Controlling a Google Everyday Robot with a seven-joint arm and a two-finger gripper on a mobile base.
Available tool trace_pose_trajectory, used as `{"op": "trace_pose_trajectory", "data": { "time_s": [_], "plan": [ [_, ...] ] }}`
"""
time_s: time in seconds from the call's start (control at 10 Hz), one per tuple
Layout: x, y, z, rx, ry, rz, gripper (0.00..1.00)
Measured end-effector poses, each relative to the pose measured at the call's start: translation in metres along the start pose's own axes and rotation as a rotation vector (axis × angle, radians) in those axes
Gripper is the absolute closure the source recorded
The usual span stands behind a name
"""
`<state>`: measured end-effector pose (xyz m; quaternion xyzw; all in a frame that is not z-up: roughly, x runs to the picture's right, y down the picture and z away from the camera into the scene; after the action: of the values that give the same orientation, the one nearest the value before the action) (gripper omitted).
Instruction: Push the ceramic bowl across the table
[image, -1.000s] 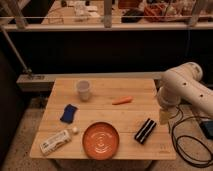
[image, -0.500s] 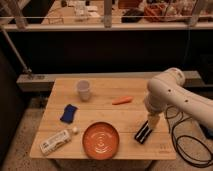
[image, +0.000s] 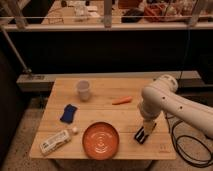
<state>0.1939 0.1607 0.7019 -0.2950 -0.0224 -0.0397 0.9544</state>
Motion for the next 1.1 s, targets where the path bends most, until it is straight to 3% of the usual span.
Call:
{"op": "trace_pose_trajectory", "data": {
  "time_s": [0.8, 1.1],
  "plan": [
    [-0.046, 0.025, 0.025, -0.020, -0.039, -0.086, 0.20],
    [-0.049, 0.037, 0.032, -0.027, -0.053, -0.102, 0.20]
  ]
}}
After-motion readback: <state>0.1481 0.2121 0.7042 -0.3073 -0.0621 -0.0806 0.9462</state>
